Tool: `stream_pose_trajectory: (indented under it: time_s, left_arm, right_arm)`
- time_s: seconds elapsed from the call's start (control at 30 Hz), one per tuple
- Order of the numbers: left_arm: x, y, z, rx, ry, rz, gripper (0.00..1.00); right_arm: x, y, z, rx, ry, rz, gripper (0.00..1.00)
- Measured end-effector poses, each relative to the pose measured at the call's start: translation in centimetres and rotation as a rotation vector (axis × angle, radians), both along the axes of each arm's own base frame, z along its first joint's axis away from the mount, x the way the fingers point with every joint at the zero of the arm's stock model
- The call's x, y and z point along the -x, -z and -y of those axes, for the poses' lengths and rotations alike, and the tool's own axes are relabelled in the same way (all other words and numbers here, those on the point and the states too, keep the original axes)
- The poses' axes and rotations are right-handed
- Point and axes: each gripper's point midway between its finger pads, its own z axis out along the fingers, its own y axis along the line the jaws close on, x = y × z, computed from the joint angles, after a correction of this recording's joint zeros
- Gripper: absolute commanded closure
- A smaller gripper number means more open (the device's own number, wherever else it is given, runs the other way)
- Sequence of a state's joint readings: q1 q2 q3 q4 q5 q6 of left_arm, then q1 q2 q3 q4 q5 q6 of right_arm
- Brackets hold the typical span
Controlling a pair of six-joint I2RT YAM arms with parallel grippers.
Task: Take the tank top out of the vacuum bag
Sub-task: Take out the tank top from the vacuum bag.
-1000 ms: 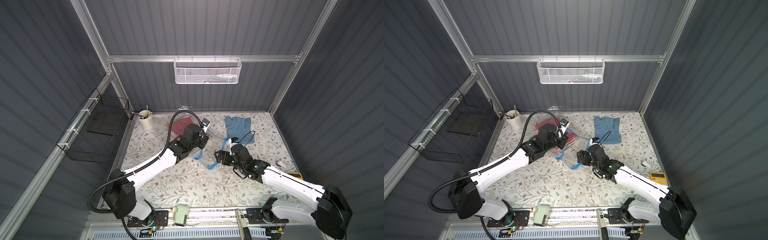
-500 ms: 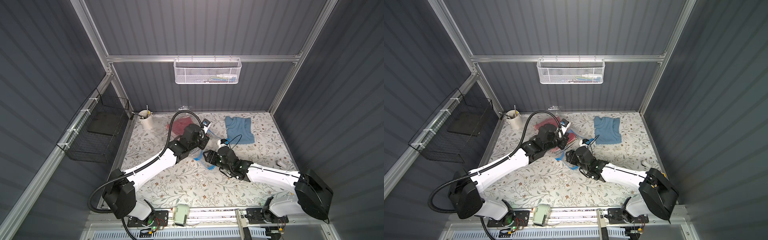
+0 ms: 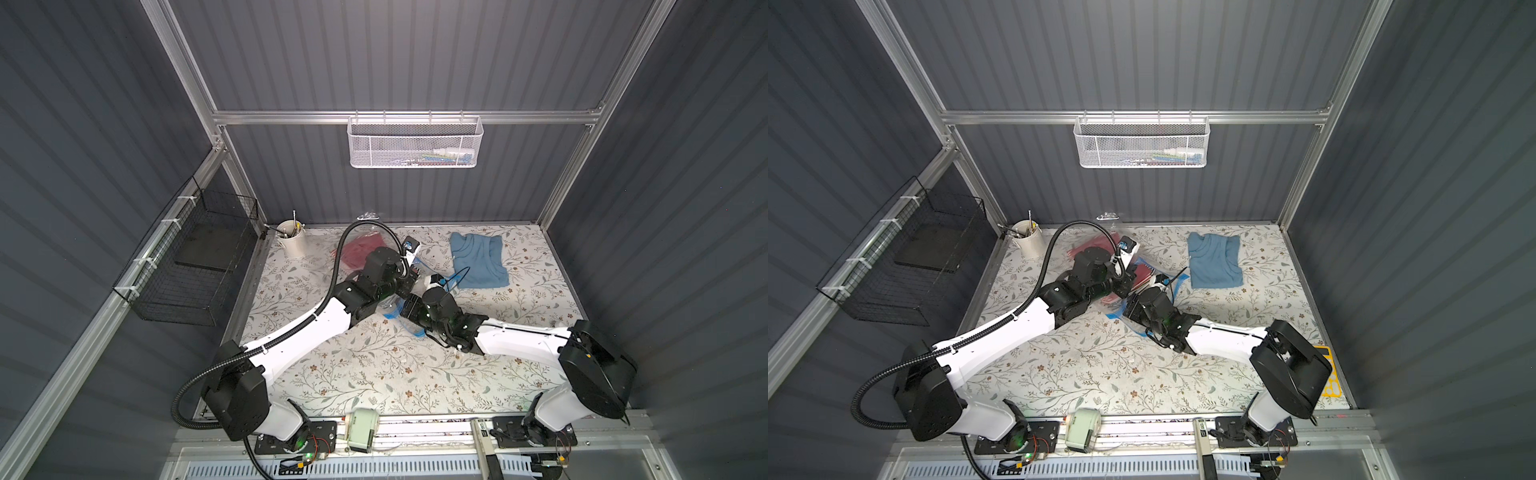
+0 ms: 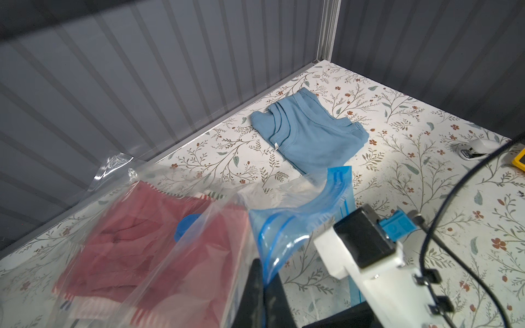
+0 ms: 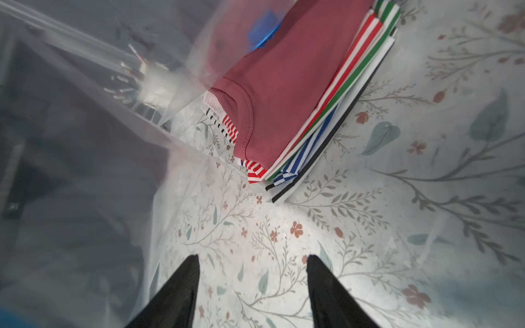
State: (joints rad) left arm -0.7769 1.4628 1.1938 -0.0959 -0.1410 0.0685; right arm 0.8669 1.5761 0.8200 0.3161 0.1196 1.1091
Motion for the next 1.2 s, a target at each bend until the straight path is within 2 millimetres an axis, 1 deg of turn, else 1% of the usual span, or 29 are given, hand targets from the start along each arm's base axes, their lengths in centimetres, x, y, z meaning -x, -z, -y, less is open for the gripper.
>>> stream_pose_trajectory:
  time_s: [0.17, 0.23, 0.33, 0.37, 0.43, 0.53, 0.63, 0.67, 0.73, 0.8, 0.9, 1.0, 1.1, 1.2]
  left_arm:
    - [0.2, -0.6, -0.1, 0.017, -0.001, 0.002, 1.0]
    - [0.4, -1.1, -0.2, 0.028, 0.001, 0.006, 1.0]
    - [0.8, -2.3, -0.6, 0.05, -0.001, 0.019, 1.0]
    - [0.9, -2.5, -0.7, 0.054, -0.002, 0.024, 1.0]
    - [1.0, -3.0, -0.9, 0.059, -0.005, 0.032, 1.0]
    - [0.9, -3.1, -1.1, 0.059, -0.011, 0.034, 1.0]
    - [1.0, -2.8, -1.1, 0.053, -0.011, 0.029, 1.0]
    - [1.0, -2.7, -1.1, 0.053, -0.011, 0.029, 1.0]
    - [0.9, -2.6, -1.2, 0.05, -0.015, 0.028, 1.0]
    - [0.9, -2.5, -1.2, 0.046, -0.017, 0.029, 1.0]
    - [0.8, -2.3, -1.4, 0.036, -0.021, 0.034, 1.0]
    - [0.8, -2.2, -1.5, 0.029, -0.027, 0.039, 1.0]
    - [0.7, -2.3, -1.6, 0.022, -0.033, 0.045, 1.0]
    - [0.6, -2.3, -1.7, 0.019, -0.04, 0.047, 1.0]
  right_arm:
    - [-0.4, 0.9, -0.5, -0.001, 0.009, -0.019, 0.39]
    - [-0.8, 0.6, -1.0, -0.004, 0.006, -0.019, 0.38]
    - [-1.2, -0.5, -1.8, -0.053, 0.012, -0.016, 0.39]
    - [-1.2, -0.6, -1.9, -0.069, 0.016, -0.017, 0.39]
    - [-1.3, -0.3, -2.1, -0.095, 0.027, -0.037, 0.39]
    - [-1.4, 1.0, -2.5, -0.105, 0.034, -0.069, 0.39]
    - [-1.4, 2.6, -2.7, -0.1, 0.042, -0.108, 0.4]
    - [-1.6, 2.8, -2.8, -0.101, 0.042, -0.115, 0.4]
    - [-2.1, 2.9, -3.6, -0.114, 0.038, -0.123, 0.41]
    - [-2.6, 2.6, -4.4, -0.14, 0.032, -0.12, 0.41]
    - [-2.9, 2.4, -4.8, -0.176, 0.027, -0.122, 0.42]
    - [-3.6, 2.9, -4.7, -0.195, 0.033, -0.129, 0.43]
    - [-4.4, 3.9, -4.1, -0.199, 0.062, -0.149, 0.45]
    - [-5.0, 4.4, -3.4, -0.202, 0.097, -0.161, 0.46]
